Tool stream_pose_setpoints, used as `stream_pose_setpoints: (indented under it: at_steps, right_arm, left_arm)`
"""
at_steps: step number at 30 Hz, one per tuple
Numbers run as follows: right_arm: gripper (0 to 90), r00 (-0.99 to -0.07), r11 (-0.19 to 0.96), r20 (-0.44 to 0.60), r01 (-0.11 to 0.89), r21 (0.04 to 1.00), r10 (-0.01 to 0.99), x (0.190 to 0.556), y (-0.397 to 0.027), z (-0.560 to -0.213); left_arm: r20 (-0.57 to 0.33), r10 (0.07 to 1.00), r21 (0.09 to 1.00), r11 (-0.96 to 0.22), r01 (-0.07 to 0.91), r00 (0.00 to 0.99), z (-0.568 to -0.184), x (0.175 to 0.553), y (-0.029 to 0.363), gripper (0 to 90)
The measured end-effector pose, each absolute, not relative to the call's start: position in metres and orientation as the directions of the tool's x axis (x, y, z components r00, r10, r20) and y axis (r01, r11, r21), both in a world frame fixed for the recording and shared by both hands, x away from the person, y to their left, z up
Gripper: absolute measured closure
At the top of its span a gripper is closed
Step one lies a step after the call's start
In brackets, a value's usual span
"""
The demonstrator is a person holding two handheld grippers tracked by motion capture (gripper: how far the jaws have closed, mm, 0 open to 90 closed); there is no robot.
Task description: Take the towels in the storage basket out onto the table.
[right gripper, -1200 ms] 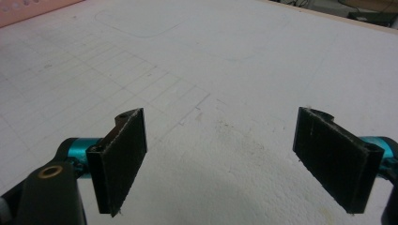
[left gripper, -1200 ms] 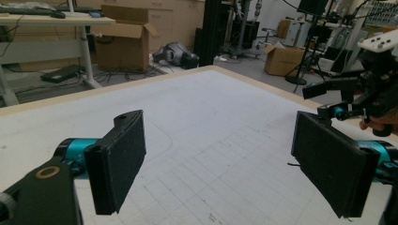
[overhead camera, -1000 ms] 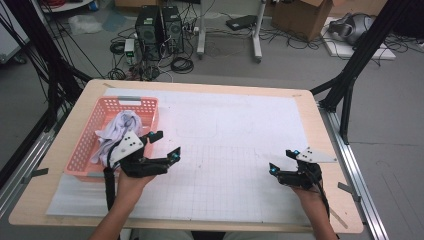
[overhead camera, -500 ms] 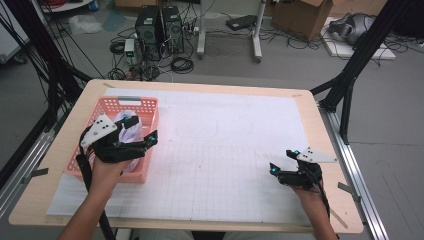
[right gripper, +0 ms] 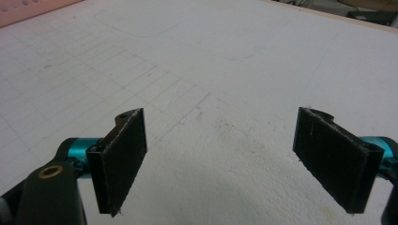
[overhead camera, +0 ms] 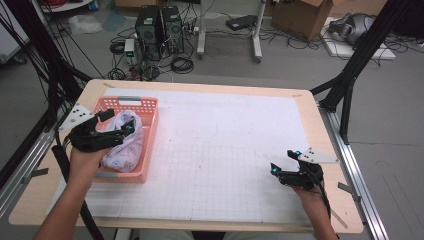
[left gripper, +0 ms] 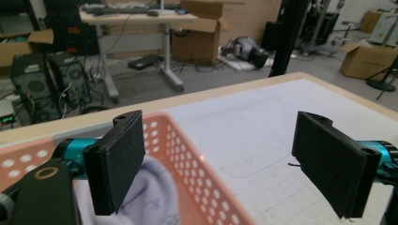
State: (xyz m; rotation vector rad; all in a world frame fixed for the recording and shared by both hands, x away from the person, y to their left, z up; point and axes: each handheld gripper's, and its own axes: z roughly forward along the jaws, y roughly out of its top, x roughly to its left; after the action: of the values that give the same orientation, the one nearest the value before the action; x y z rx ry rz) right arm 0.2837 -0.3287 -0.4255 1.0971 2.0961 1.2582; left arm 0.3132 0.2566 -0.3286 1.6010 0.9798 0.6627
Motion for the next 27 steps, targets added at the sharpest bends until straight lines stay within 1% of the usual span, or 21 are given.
stream_pose_setpoints:
  at_steps: [1,2,3,5,6,8,11,13,18,19,22,23,25,27]
  right_arm:
    - [16.7,-0.578,0.265,0.015,0.398,0.879,0.816,0.284,-0.329,-0.426]
    - [16.7,-0.578,0.265,0.015,0.397,0.879,0.816,0.284,-0.328,-0.426]
    - [16.7,-0.577,0.264,0.016,0.398,0.879,0.817,0.284,-0.328,-0.426]
    - [16.7,-0.576,0.262,0.020,0.402,0.877,0.817,0.284,-0.328,-0.426]
    - [16.7,-0.576,0.262,0.020,0.402,0.877,0.817,0.284,-0.328,-0.426]
    - [16.7,-0.578,0.264,0.017,0.399,0.878,0.816,0.285,-0.328,-0.426]
    - [16.7,-0.577,0.265,0.015,0.398,0.878,0.817,0.285,-0.328,-0.426]
    - [16.7,-0.574,0.259,0.023,0.404,0.877,0.818,0.285,-0.328,-0.426]
    - [16.7,-0.573,0.258,0.024,0.406,0.877,0.819,0.285,-0.329,-0.426]
    - [16.7,-0.573,0.259,0.022,0.405,0.877,0.819,0.285,-0.329,-0.426]
    - [16.7,-0.574,0.261,0.020,0.402,0.878,0.819,0.285,-0.328,-0.426]
    - [16.7,-0.573,0.258,0.023,0.405,0.877,0.819,0.285,-0.328,-0.426]
    - [16.7,-0.576,0.263,0.020,0.404,0.876,0.817,0.285,-0.328,-0.426]
    - [16.7,-0.573,0.268,0.014,0.405,0.874,0.820,0.285,-0.327,-0.426]
  left_arm:
    - [-0.073,0.861,0.965,-0.067,0.253,0.503,-0.329,0.313,0.257,18.0]
    - [-0.073,0.871,0.954,-0.081,0.289,0.486,-0.332,0.320,0.263,18.0]
    - [-0.073,0.871,0.954,-0.081,0.289,0.486,-0.332,0.320,0.263,17.9]
    - [-0.065,0.884,0.940,-0.102,0.326,0.463,-0.336,0.327,0.270,17.1]
    - [-0.065,0.893,0.917,-0.123,0.380,0.445,-0.342,0.336,0.274,17.1]
    - [-0.065,0.903,0.891,-0.139,0.433,0.424,-0.349,0.344,0.275,17.1]
    - [-0.059,0.911,0.859,-0.162,0.486,0.408,-0.358,0.352,0.274,17.2]
    - [-0.031,0.918,0.829,-0.198,0.523,0.396,-0.364,0.356,0.272,17.3]
    - [-0.009,0.929,0.749,-0.239,0.618,0.370,-0.376,0.366,0.267,17.9]
    - [-0.009,0.929,0.749,-0.239,0.618,0.370,-0.376,0.366,0.267,17.9]
    - [0.013,0.942,0.687,-0.253,0.681,0.337,-0.389,0.375,0.266,17.4]
    - [0.013,0.942,0.687,-0.253,0.681,0.337,-0.389,0.375,0.266,16.4]
    - [-0.036,0.940,0.650,-0.235,0.722,0.339,-0.399,0.380,0.267,15.4]
    - [-0.043,0.936,0.633,-0.244,0.734,0.349,-0.403,0.382,0.267,12.2]
